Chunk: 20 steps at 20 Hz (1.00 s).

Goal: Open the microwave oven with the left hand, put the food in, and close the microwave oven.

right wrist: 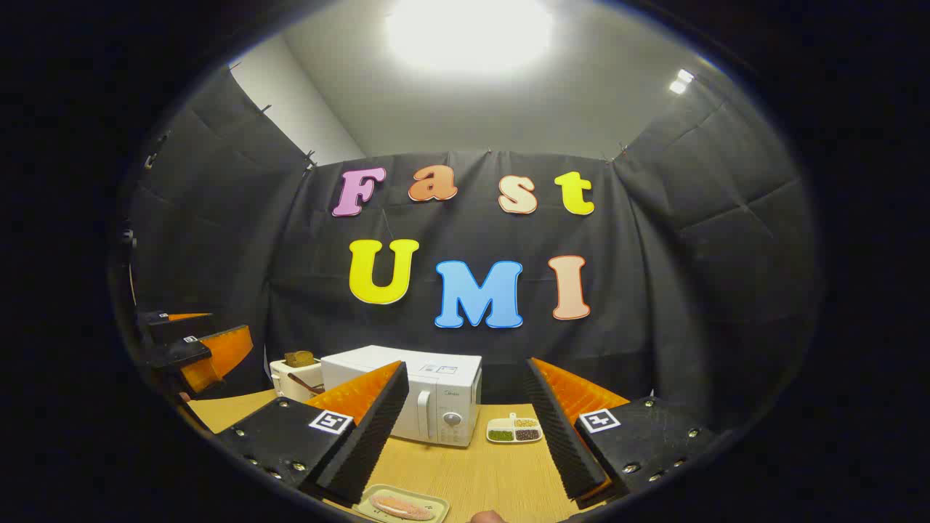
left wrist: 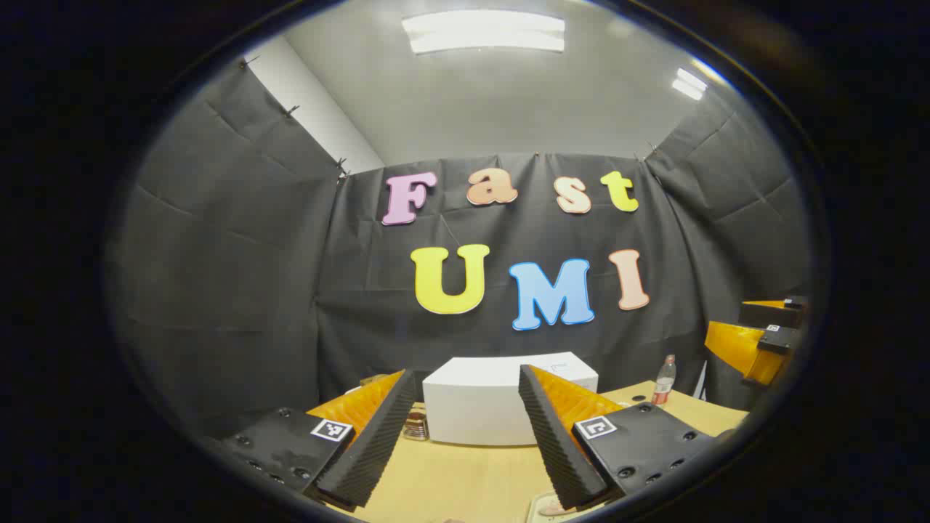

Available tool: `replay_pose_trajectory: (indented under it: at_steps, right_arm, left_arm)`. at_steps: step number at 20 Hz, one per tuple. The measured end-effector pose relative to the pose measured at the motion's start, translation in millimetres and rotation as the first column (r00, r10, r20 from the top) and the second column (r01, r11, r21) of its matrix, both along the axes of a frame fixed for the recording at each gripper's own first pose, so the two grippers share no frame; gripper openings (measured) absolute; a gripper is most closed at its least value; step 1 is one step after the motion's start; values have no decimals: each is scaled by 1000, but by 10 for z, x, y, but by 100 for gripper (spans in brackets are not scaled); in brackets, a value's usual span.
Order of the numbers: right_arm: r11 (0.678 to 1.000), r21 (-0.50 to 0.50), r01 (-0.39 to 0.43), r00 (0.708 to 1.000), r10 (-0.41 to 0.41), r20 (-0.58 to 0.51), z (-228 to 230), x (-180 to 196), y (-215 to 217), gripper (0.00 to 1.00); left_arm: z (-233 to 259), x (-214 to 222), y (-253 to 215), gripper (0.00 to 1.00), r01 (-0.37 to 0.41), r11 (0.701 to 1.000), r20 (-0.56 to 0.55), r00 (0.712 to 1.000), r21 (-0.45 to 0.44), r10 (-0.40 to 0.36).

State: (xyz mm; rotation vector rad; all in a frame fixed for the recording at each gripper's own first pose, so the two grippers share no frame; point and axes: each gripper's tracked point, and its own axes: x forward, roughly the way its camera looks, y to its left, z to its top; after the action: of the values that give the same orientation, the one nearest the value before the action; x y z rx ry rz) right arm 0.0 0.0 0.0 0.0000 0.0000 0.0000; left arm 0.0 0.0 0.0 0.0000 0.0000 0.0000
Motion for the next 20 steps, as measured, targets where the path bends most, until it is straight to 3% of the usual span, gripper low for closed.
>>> replay_pose_trajectory:
  at_steps: [12,20]
  right_arm:
    - [1000,19,8,1000,-8,-8,-56,24,-205,97]
    - [999,31,-44,999,44,1,-87,11,-358,97]
  left_arm:
    - [-43,27,-237,96,13,1000,-13,1000,14,-13]
    - [-167,136,-540,96,-4,1000,-20,1000,15,4]
